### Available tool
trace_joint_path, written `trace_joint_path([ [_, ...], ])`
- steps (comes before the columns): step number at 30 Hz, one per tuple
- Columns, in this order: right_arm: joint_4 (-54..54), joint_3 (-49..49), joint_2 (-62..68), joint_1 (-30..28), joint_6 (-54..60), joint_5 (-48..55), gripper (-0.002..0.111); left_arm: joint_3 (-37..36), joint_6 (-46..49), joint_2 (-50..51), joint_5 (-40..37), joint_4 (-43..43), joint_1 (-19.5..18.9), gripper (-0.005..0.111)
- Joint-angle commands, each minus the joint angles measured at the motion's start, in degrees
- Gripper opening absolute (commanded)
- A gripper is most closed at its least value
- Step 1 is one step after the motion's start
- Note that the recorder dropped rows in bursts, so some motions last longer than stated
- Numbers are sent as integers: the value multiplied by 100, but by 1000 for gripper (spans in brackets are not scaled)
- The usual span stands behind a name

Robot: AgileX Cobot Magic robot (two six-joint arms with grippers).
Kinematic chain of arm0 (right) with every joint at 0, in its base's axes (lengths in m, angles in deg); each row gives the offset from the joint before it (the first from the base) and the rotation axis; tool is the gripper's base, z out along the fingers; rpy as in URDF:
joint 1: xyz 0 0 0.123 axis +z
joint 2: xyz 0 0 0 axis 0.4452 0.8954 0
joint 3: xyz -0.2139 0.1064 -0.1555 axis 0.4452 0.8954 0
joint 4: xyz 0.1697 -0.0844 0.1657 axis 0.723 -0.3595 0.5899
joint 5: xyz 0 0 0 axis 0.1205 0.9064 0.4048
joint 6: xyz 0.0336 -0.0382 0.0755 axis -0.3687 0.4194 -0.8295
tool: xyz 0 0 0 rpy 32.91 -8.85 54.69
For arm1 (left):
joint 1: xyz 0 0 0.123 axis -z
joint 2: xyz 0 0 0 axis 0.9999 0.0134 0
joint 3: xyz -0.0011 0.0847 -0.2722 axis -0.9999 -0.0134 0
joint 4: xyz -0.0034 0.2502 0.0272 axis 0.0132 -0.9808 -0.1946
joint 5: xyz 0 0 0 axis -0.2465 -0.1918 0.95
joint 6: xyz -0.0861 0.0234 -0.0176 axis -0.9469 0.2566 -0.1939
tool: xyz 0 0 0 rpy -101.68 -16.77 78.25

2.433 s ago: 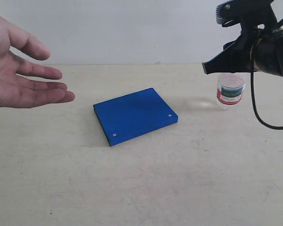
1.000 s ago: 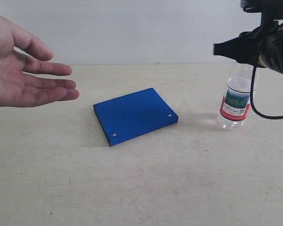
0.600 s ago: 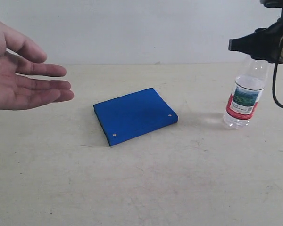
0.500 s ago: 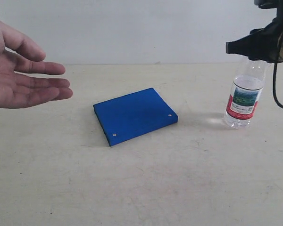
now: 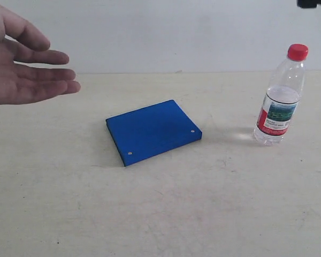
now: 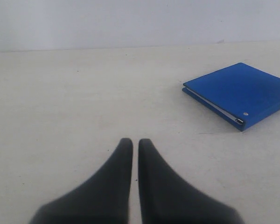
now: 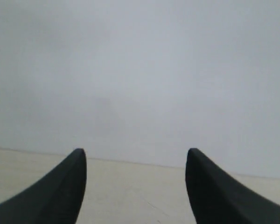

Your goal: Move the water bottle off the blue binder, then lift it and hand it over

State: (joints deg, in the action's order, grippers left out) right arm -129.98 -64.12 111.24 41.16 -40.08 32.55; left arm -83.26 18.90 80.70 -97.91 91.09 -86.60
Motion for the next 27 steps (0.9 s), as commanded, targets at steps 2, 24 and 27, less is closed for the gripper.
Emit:
trace_joint_path([
  [2, -5, -52, -1076, 511, 74, -1891, 23, -2, -33, -19, 26, 48, 21, 4],
  [24, -5, 996, 1490, 2374, 132, -2846, 16, -2, 860, -19, 1702, -553, 21, 4],
  [27, -5, 996, 1747, 2374, 118, -2989, 43, -2, 645, -19, 2058, -524, 21, 4],
])
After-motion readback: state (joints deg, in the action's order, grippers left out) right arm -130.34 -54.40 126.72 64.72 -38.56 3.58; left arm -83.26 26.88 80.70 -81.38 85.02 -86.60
